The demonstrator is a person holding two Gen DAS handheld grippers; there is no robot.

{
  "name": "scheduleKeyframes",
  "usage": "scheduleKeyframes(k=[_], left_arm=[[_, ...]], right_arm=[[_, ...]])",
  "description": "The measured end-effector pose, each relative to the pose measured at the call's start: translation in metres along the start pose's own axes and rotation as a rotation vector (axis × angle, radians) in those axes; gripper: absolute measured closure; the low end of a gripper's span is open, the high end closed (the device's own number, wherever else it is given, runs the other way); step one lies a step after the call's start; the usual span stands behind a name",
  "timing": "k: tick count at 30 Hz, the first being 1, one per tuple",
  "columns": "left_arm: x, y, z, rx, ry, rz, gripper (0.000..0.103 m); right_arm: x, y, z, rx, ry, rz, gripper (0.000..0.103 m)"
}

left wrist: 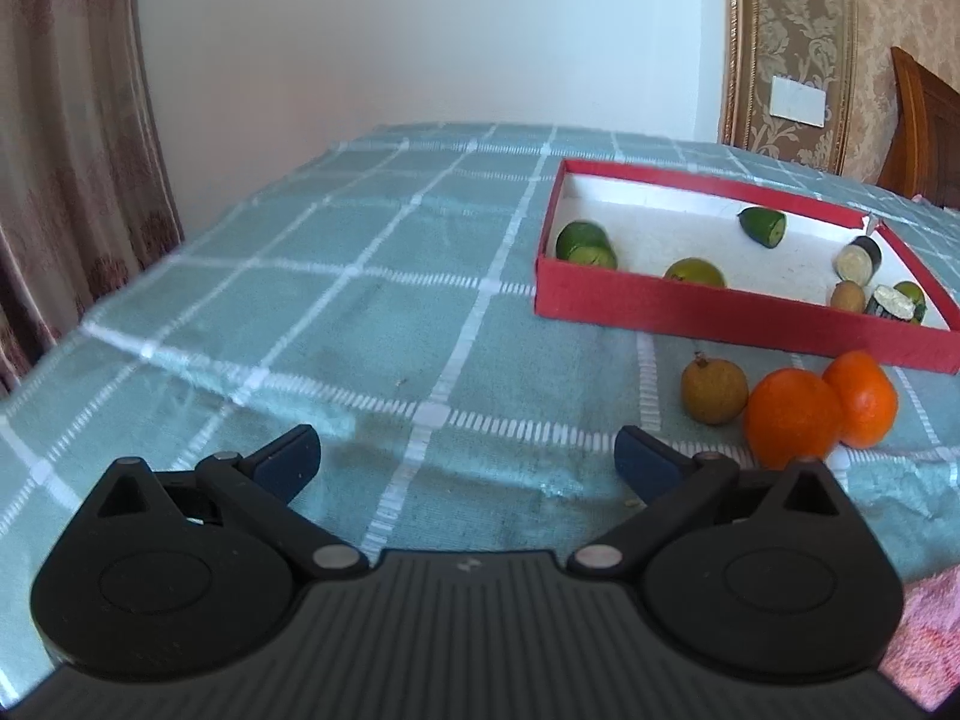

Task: Organize fruits
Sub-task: 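Carry the log piece into the red tray and open the right tool, then reach the left tool to an orange and grasp it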

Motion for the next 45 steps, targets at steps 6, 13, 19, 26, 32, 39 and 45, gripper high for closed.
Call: scheduleKeyframes(k=[6,13,19,26,32,39,45], left_arm=[[0.023,0.027,-0.007,0.088,-0.056,0.079,0.0],[0.053,0.041,-0.012,0.127,-0.15,0.142,0.014],[0.07,0.043,-0.004,0.123,-0.222,0.22,0.014],[0.088,0.036,-0.002,0.116,-0.275,0.258,0.015],[0.089,0.017,-0.007,0.042,-0.225,0.299,0.033],[0.088,0.012,-0.011,0.032,-0.194,0.32,0.037],[0.085,0.017,-0.009,0.03,-0.176,0.336,0.061]], right_arm=[[0.007,0.0,0.001,-0.005,-0.047,-0.024,0.03],[0.013,0.004,0.003,0.013,-0.089,-0.044,0.03],[0.014,0.005,0.002,0.017,-0.1,-0.054,0.03],[0.014,0.006,0.003,0.02,-0.104,-0.057,0.03],[0.015,0.005,0.002,0.018,-0.12,-0.065,0.03],[0.019,0.004,0.002,0.016,-0.142,-0.075,0.03],[0.022,0.003,0.002,0.02,-0.162,-0.078,0.03]])
Point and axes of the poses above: each gripper's, at about its wrist camera, not at the fingertips, and y roughly against the way its jaws point, x to its right, z to its underside, the point moved 4 cm from there along -y, roughly the way its jaws point, and after that the axes turned 8 degrees about -z, right-handed, at the moved point
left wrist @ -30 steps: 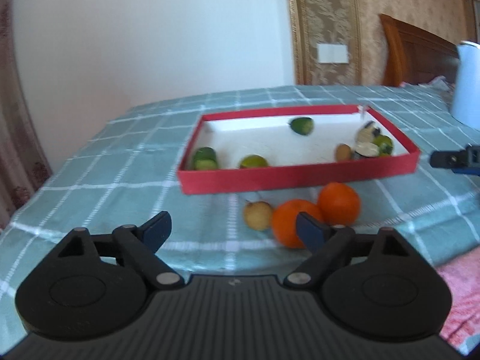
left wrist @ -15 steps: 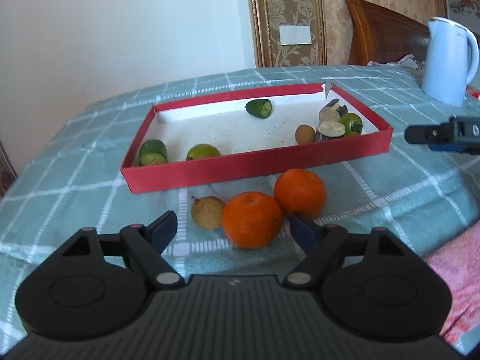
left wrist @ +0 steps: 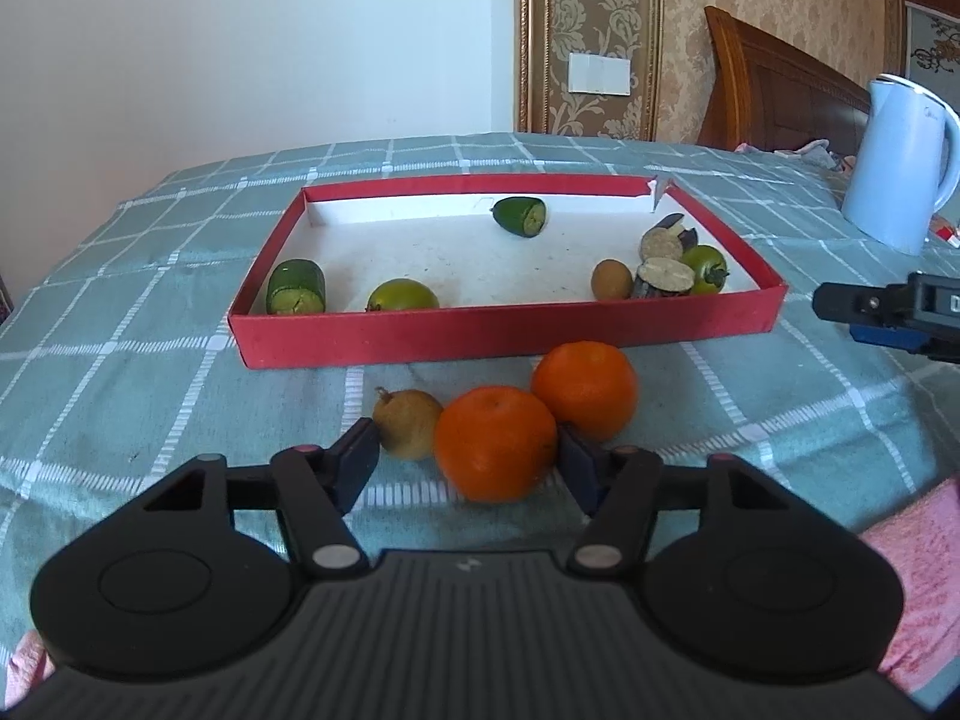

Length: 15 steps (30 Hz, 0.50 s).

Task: Organize fruits
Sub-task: 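Reach the left tool to an orange and grasp it, then carry the orange into the red tray and open the left tool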

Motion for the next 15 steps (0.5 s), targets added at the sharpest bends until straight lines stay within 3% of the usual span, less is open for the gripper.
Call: scheduleKeyframes(k=[1,15], left_arm=[[0.0,0.0,0.001,-0.012,-0.002,0.01,0.065],[-0.006,0.013,0.003,0.007,0.038,-0.009,0.066]], right_arm=[[0.001,0.0,0.0,0.001,-0.003,0.0,0.03],[0.003,0.001,0.0,0.012,-0.019,0.003,0.03]])
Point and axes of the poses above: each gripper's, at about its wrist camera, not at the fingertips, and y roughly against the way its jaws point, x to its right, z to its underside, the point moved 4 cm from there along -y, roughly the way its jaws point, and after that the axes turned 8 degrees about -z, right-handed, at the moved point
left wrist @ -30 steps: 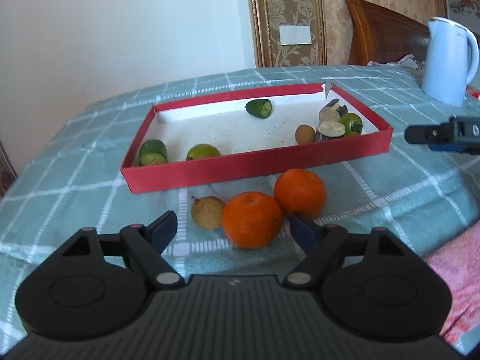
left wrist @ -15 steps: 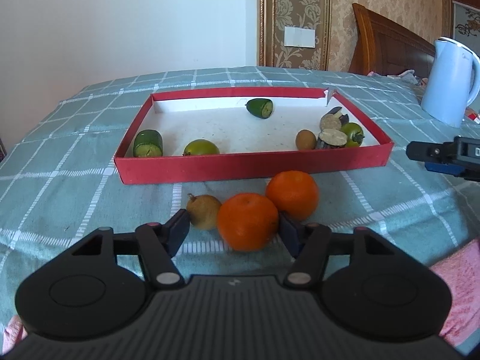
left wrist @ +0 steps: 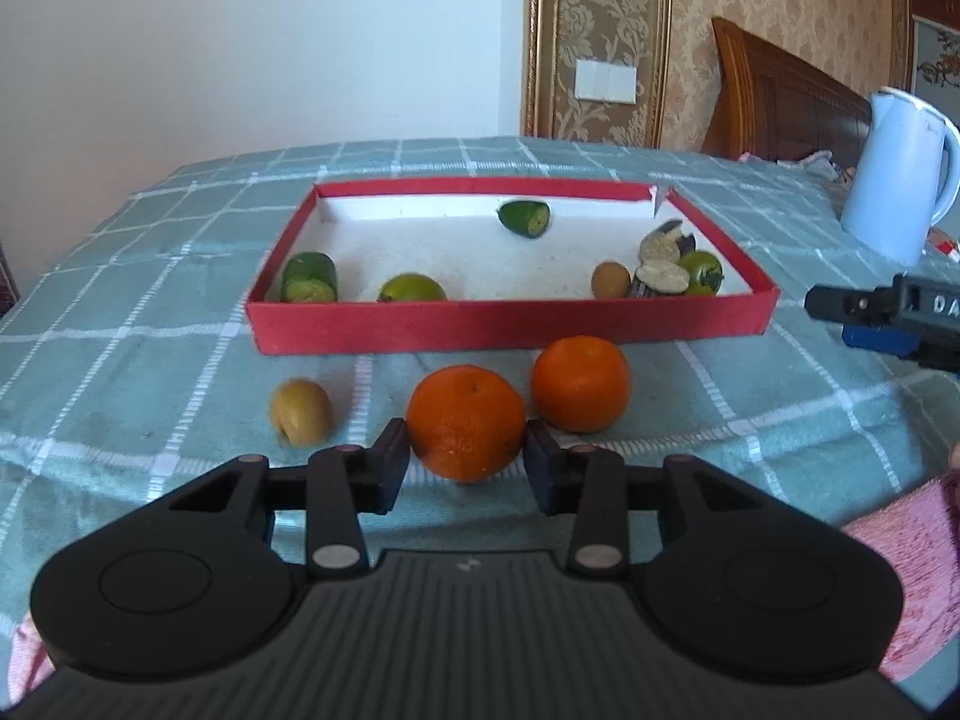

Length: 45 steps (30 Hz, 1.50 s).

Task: Organize fruits
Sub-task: 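Carry the orange into the red tray and open the left tool, then reach the right tool to the other orange and grasp it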

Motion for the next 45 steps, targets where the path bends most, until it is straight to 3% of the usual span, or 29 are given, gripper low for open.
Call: scheduleKeyframes(k=[11,21,26,27,28,29,30,42,45], left_arm=[[-0.005,0.009,-0.007,0.028,0.019,-0.032,0.066],[0.025,-0.017,-0.058,0.06,-0.029,-0.02,0.066],[0.028,-0.036,-0.081,0.076,-0.005,-0.027,0.063],[0.025,-0.037,-0.083,0.081,0.015,-0.036,0.047],[0.021,-0.036,-0.083,0.084,0.038,-0.053,0.01],[0.015,-0.032,-0.083,0.1,0.061,-0.076,0.0],[0.009,-0.027,-0.08,0.128,0.081,-0.1,0.0],[-0.072,0.009,-0.018,0.112,0.128,-0.303,0.0],[-0.085,0.01,-0.008,0.095,0.142,-0.323,0.0]], right_arm=[[0.001,0.001,0.0,0.007,-0.006,0.003,0.03],[0.003,0.001,0.001,0.005,-0.014,0.002,0.03],[0.004,0.0,0.0,-0.001,-0.023,-0.002,0.03],[0.005,-0.001,0.001,-0.002,-0.027,-0.003,0.03],[0.005,0.0,0.0,-0.002,-0.03,-0.004,0.03],[0.005,0.0,0.0,-0.003,-0.033,-0.005,0.03],[0.006,0.0,0.0,-0.003,-0.035,-0.007,0.03],[0.005,0.001,0.001,0.002,-0.029,-0.003,0.027],[0.005,0.0,0.001,0.0,-0.028,0.005,0.027]])
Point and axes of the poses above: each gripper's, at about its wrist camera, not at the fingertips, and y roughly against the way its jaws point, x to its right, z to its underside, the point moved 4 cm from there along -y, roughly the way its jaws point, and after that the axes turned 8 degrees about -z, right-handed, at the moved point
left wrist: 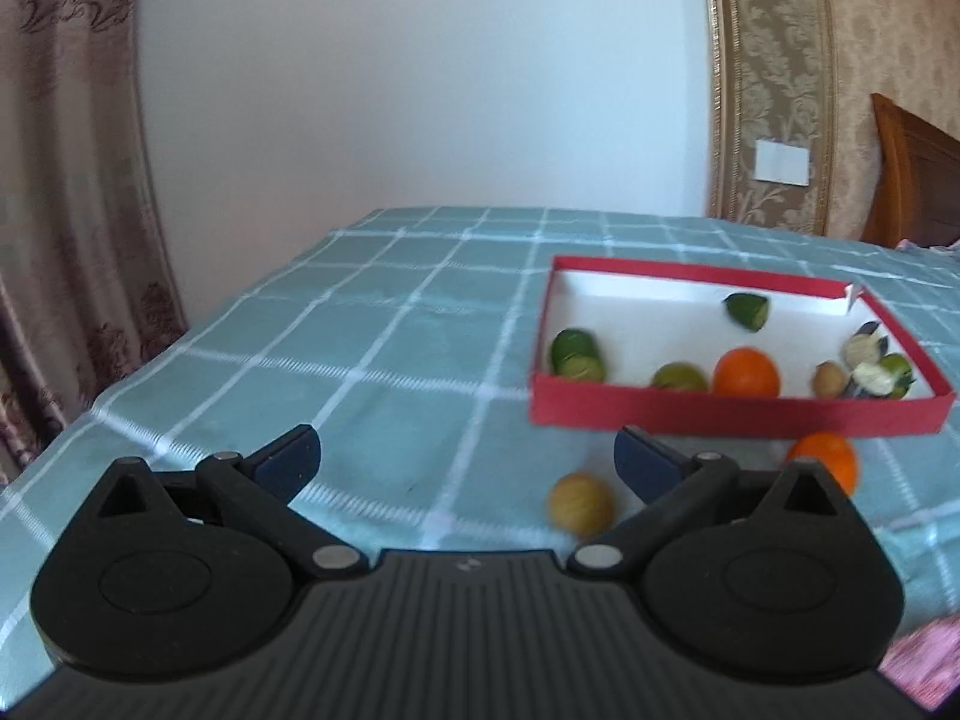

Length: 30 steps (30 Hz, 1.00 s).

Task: Organize fruits
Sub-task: 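Reach the right tool to the other orange and grasp it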

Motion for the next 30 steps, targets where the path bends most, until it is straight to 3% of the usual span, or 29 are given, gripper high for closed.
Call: scheduleKeyframes(k=[7,13,22,27,30], left_arm=[[-0.011,0.002,0.016,-0.01,-0.011,-0.007,0.0],[-0.01,0.004,0.026,-0.007,-0.037,0.022,0.0],[-0.012,-0.006,0.029,-0.091,-0.013,0.054,0.0],[-0.016,-0.014,0.035,-0.156,0.02,0.068,0.0],[-0.015,-0.012,0.036,-0.143,0.008,0.064,0.0]], right_arm=[[-0.004,-0.001,0.0,-0.008,0.029,0.023,0.027],[-0.026,-0.004,0.002,-0.028,0.159,0.048,0.027],[-0.106,-0.023,0.02,-0.118,0.352,-0.11,0.027],[-0.134,-0.04,0.031,-0.157,0.431,-0.137,0.027],[-0.145,-0.049,0.038,-0.184,0.472,-0.135,0.027]])
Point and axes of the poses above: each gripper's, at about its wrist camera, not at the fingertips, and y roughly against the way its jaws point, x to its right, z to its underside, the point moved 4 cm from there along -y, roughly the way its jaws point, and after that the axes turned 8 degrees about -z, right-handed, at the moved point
